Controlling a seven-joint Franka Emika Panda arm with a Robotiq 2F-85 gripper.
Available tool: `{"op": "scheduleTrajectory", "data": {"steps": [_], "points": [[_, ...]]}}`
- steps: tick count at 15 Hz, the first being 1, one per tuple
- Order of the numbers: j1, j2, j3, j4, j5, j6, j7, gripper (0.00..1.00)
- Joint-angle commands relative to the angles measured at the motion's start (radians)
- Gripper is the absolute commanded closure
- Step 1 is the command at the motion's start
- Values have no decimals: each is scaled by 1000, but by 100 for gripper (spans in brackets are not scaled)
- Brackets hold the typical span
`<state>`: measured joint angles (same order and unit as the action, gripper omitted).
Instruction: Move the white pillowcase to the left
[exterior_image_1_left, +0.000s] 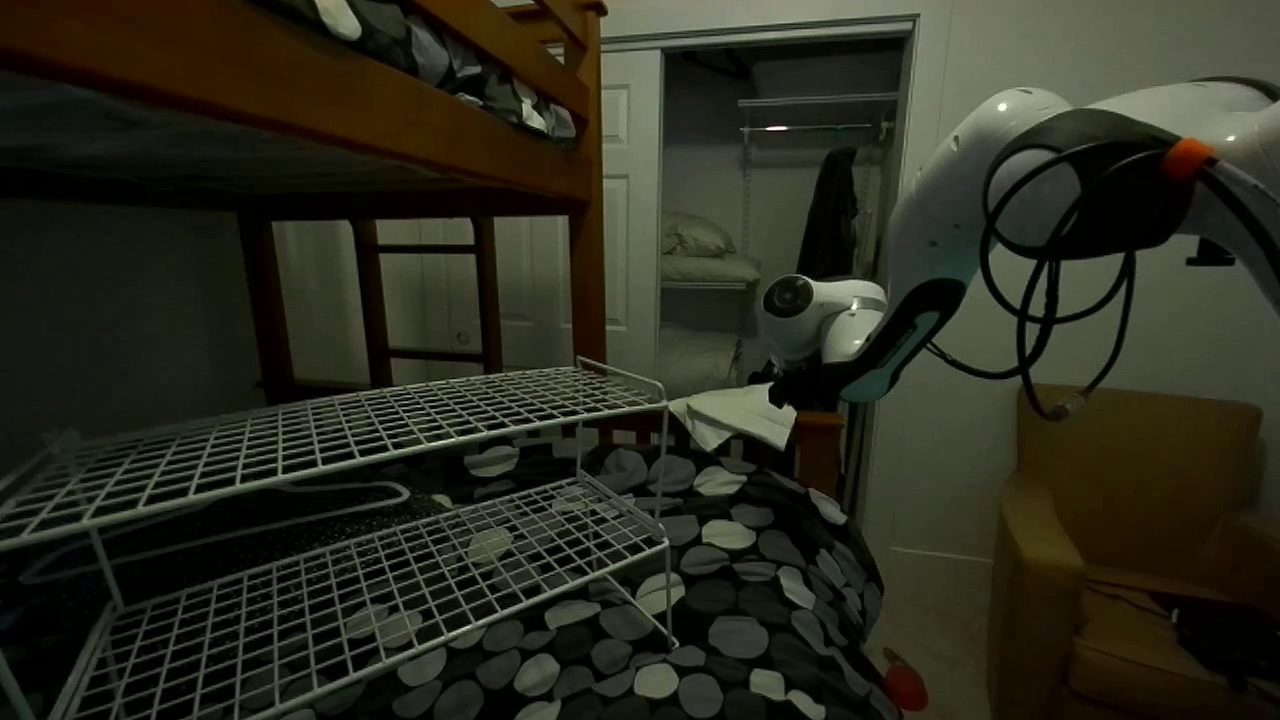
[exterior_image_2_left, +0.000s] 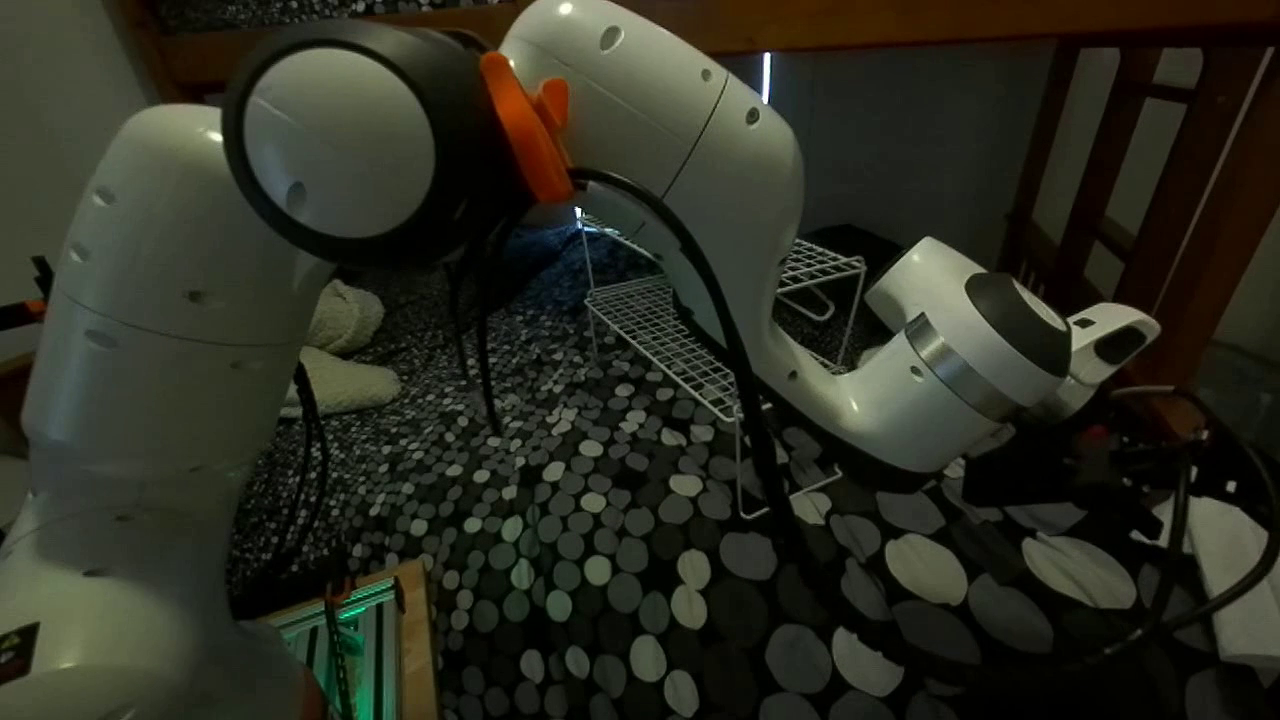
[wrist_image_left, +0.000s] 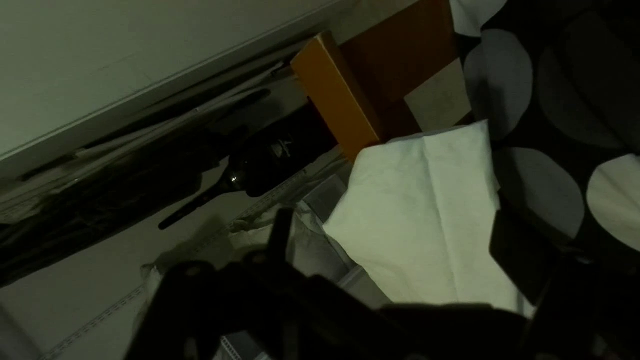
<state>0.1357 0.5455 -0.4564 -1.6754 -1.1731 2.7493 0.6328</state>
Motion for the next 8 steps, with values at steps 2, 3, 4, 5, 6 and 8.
{"op": "scheduleTrajectory", "data": {"steps": [2, 3, 4, 5, 6, 8], "points": [[0, 0, -4, 1, -1, 0, 0, 0], [0, 0, -4, 1, -1, 0, 0, 0], [8, 40, -6, 38, -16, -4, 10, 0], [19, 65, -13, 62, -41, 0, 26, 0], [28, 98, -17, 97, -63, 3, 36, 0], [36, 156, -19, 163, -95, 6, 41, 0]]}}
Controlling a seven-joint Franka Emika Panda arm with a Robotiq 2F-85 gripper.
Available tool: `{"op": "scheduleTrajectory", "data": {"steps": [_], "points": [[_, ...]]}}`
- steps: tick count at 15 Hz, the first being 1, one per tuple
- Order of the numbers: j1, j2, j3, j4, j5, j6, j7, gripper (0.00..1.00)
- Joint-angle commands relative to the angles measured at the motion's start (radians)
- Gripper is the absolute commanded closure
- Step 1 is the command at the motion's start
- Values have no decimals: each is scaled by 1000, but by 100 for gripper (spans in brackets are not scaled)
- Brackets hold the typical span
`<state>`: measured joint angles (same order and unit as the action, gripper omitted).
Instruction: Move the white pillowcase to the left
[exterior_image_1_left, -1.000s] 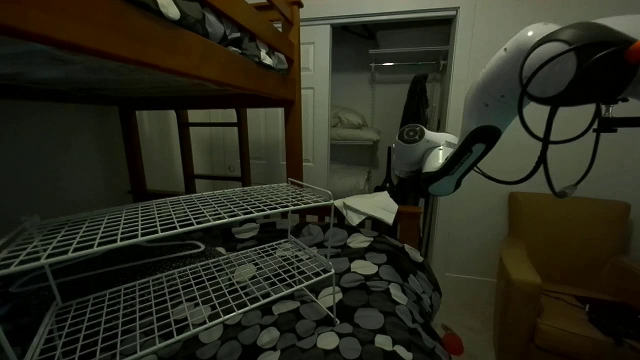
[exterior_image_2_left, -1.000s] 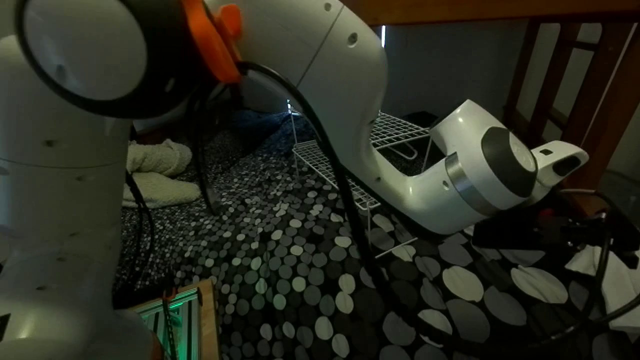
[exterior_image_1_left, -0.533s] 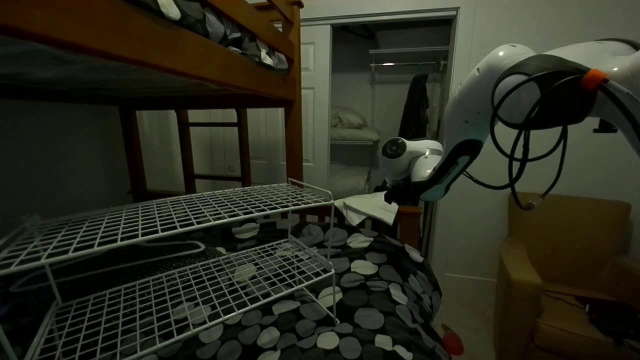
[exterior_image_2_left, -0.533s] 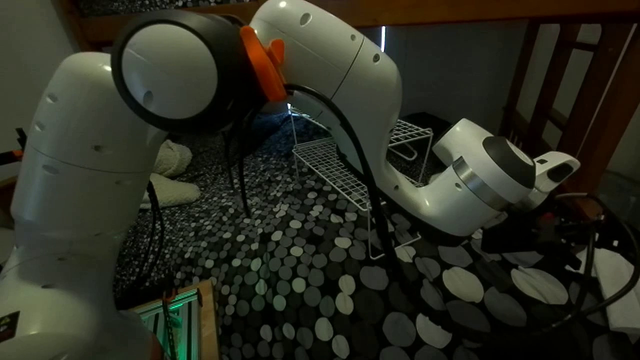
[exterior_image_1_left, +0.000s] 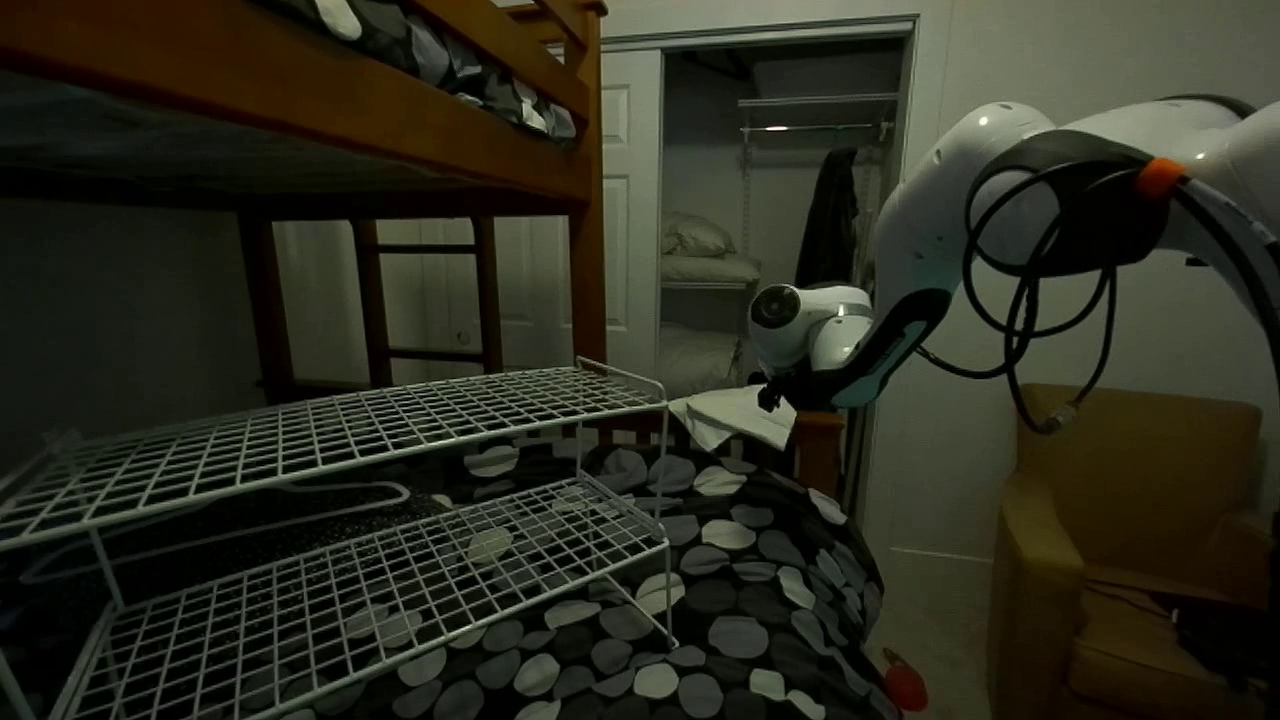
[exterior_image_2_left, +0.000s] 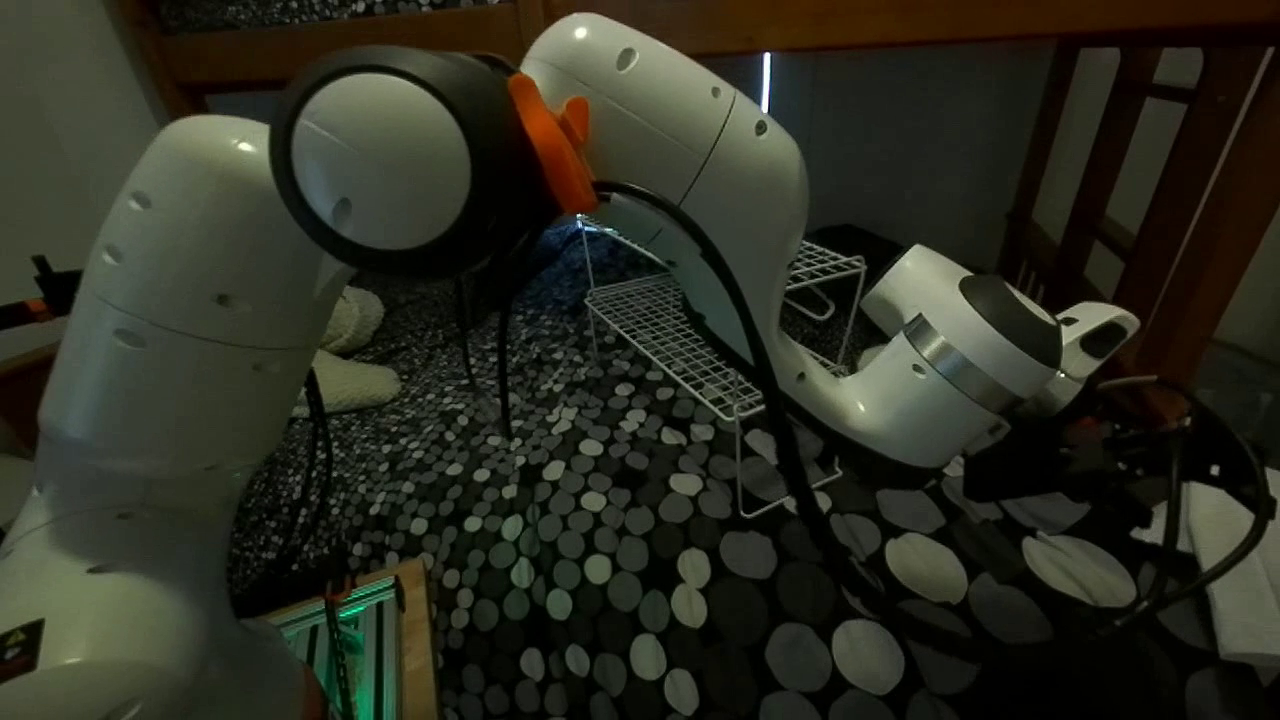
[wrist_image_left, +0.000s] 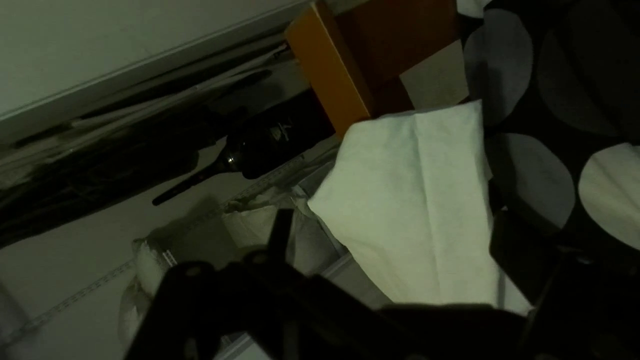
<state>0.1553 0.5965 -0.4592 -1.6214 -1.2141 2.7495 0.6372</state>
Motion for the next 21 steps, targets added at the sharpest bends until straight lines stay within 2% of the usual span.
{"op": "scheduleTrajectory", "data": {"steps": [1, 6, 10, 16, 17, 18, 19, 20, 21], "points": [[13, 133, -13, 140, -61, 13, 34, 0], [2, 290, -19, 310, -68, 6, 39, 0], [-29, 422, -29, 454, -73, 39, 53, 0], [-82, 583, -36, 640, -49, 19, 59, 0], [-91, 606, -37, 670, -47, 15, 61, 4], [-97, 628, -42, 700, -51, 13, 74, 24], [-107, 644, -39, 725, -44, 6, 69, 29], [-110, 659, -44, 745, -46, 1, 74, 29], [-115, 670, -44, 759, -43, -6, 70, 36]]}}
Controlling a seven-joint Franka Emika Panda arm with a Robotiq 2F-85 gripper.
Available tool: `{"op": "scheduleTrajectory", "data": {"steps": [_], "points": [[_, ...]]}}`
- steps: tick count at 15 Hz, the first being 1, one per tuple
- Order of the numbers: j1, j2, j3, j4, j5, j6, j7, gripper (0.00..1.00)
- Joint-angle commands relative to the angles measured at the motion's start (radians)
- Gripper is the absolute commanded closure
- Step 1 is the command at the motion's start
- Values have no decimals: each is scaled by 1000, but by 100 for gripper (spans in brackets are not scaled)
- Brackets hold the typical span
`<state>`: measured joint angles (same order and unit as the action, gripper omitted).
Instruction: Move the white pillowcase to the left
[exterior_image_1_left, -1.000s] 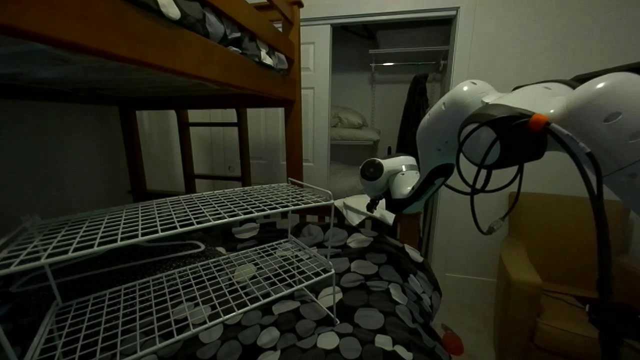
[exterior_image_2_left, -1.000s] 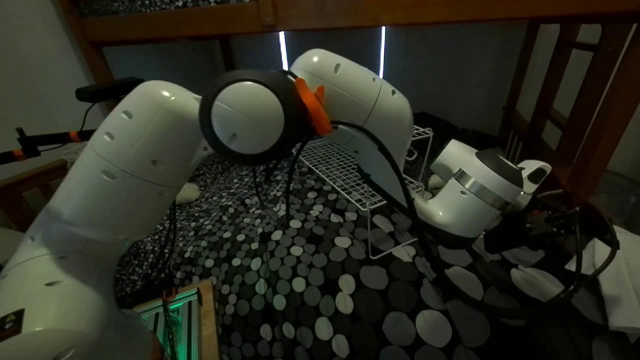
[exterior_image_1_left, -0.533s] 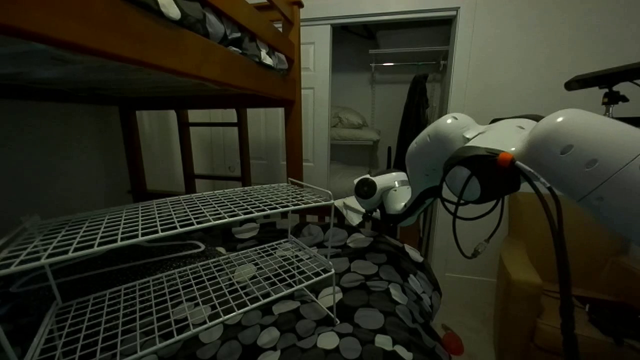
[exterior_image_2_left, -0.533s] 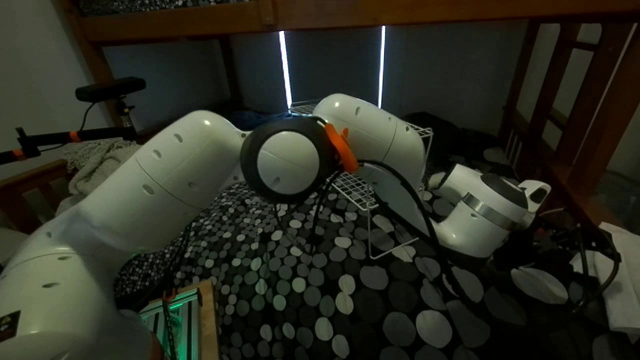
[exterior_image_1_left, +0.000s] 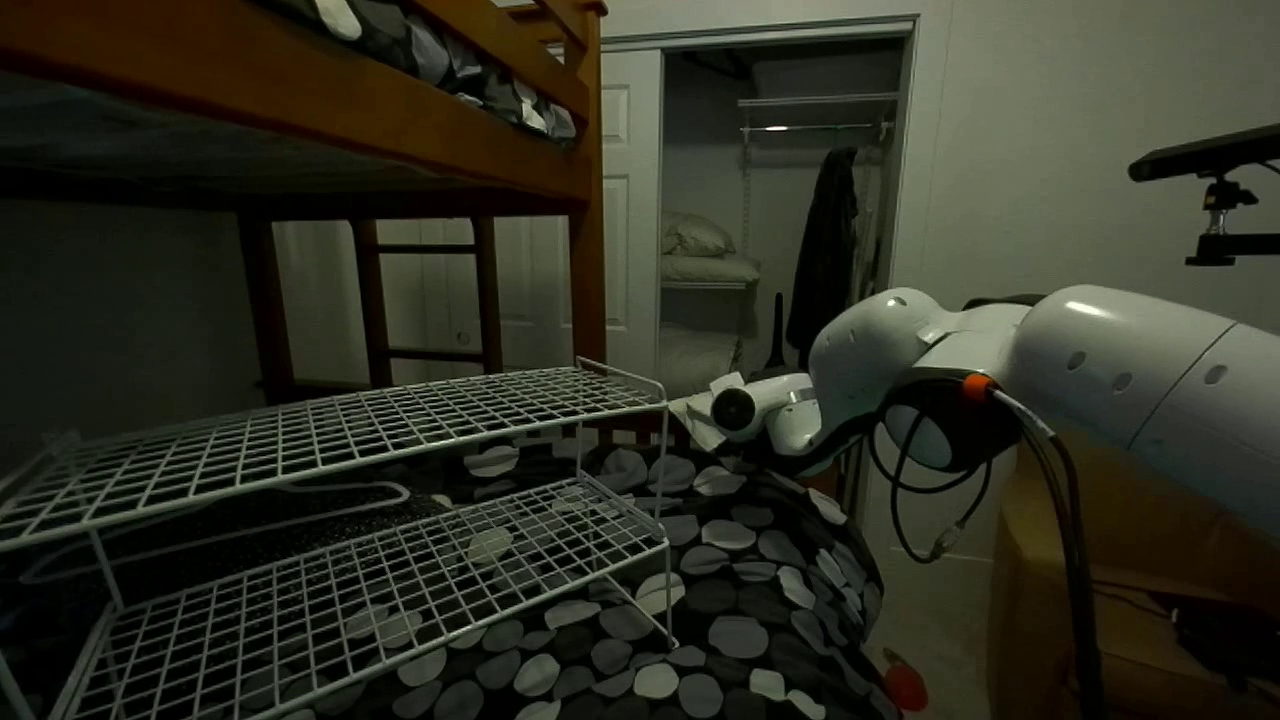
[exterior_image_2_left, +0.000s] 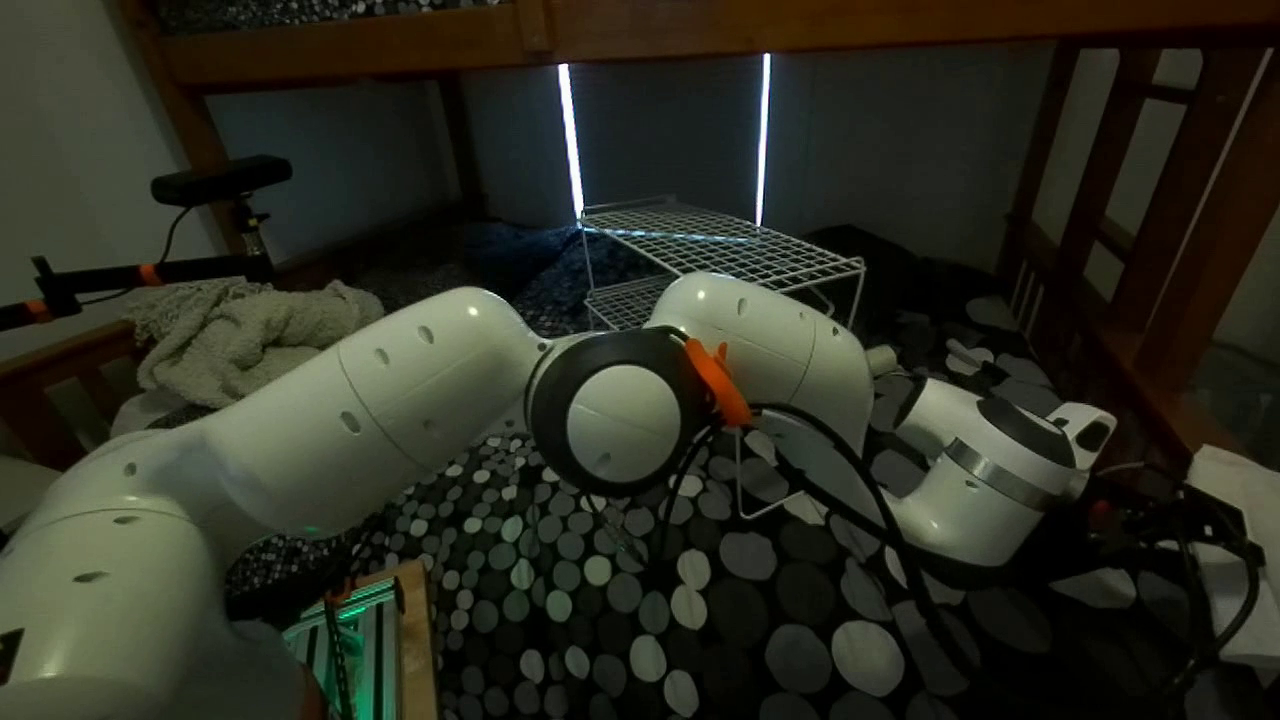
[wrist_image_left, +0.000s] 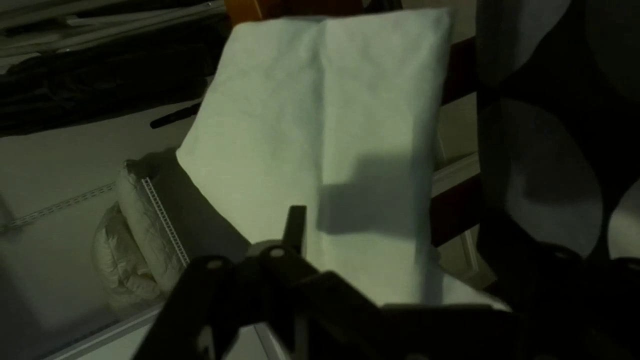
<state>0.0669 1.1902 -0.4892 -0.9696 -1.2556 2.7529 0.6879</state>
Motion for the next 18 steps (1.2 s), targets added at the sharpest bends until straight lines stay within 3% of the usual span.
{"op": "scheduleTrajectory", "data": {"steps": [1, 8, 13, 18], "points": [[-30, 84, -13, 120, 2, -17, 15, 44], [-54, 118, -4, 180, 9, -30, -4, 99], [-46, 54, 51, 89, 49, -24, -96, 99], [-44, -138, 181, -149, 95, 64, -315, 99]]}}
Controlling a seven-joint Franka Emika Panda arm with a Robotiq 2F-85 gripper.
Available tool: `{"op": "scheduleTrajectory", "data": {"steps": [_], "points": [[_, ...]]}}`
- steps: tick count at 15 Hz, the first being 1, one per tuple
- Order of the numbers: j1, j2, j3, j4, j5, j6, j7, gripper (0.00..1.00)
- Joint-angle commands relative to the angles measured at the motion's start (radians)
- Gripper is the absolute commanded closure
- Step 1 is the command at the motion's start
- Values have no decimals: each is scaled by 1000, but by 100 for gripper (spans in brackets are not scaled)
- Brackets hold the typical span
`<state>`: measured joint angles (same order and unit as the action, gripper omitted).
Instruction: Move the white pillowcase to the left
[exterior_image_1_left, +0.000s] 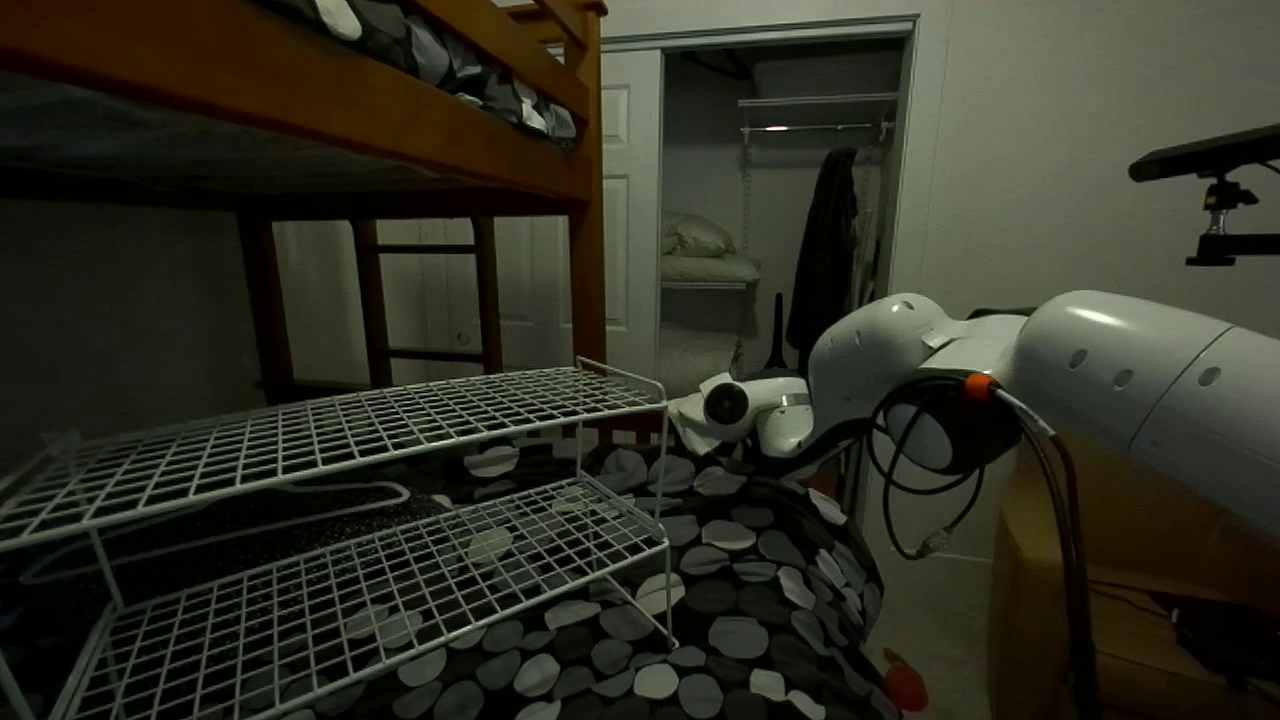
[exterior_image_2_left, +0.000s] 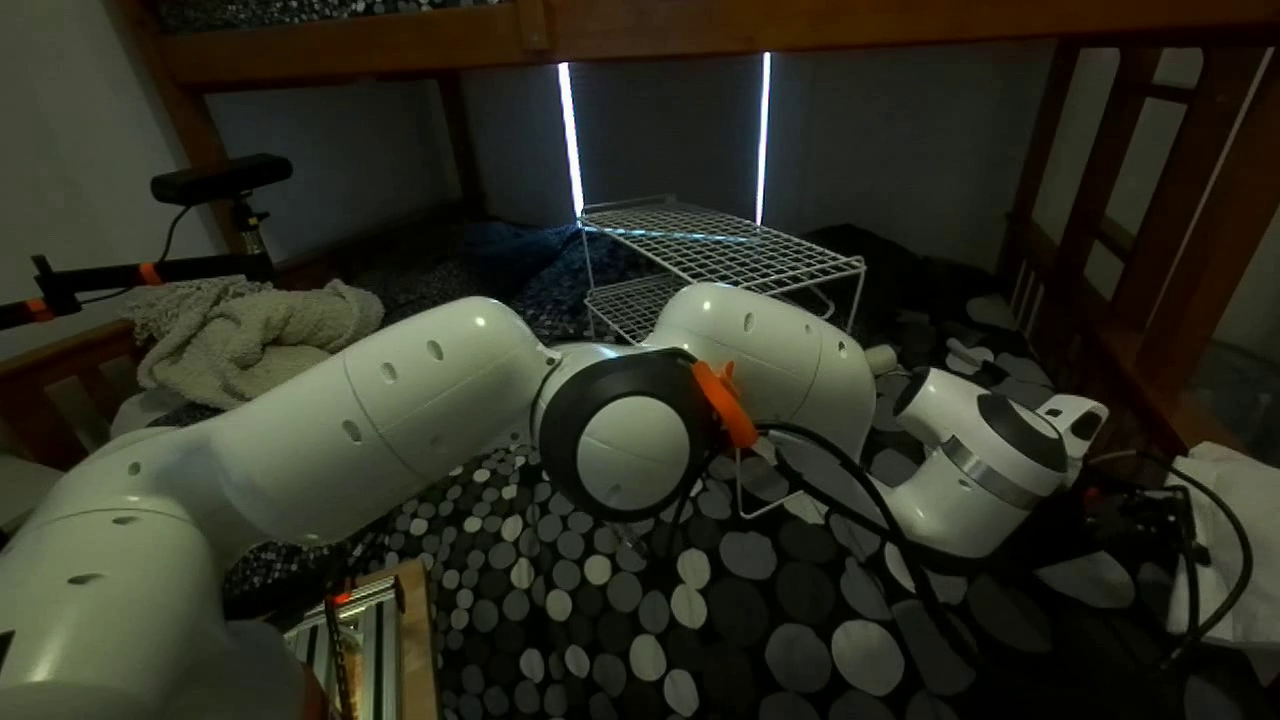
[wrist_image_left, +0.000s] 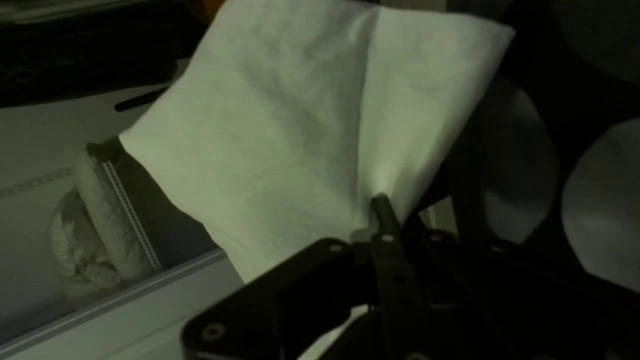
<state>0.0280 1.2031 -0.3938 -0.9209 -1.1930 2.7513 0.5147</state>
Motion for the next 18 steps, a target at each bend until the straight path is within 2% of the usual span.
{"op": "scheduleTrajectory", "data": {"steps": [1, 6, 10, 14, 18], "points": [[-13, -185, 116, -237, 39, 81, -190, 99], [-67, -363, 230, -444, 69, 268, -423, 99], [-192, -481, 418, -622, 17, 360, -578, 99], [-369, -565, 636, -815, -9, 445, -736, 99], [-627, -603, 925, -1027, -15, 459, -928, 99]]}}
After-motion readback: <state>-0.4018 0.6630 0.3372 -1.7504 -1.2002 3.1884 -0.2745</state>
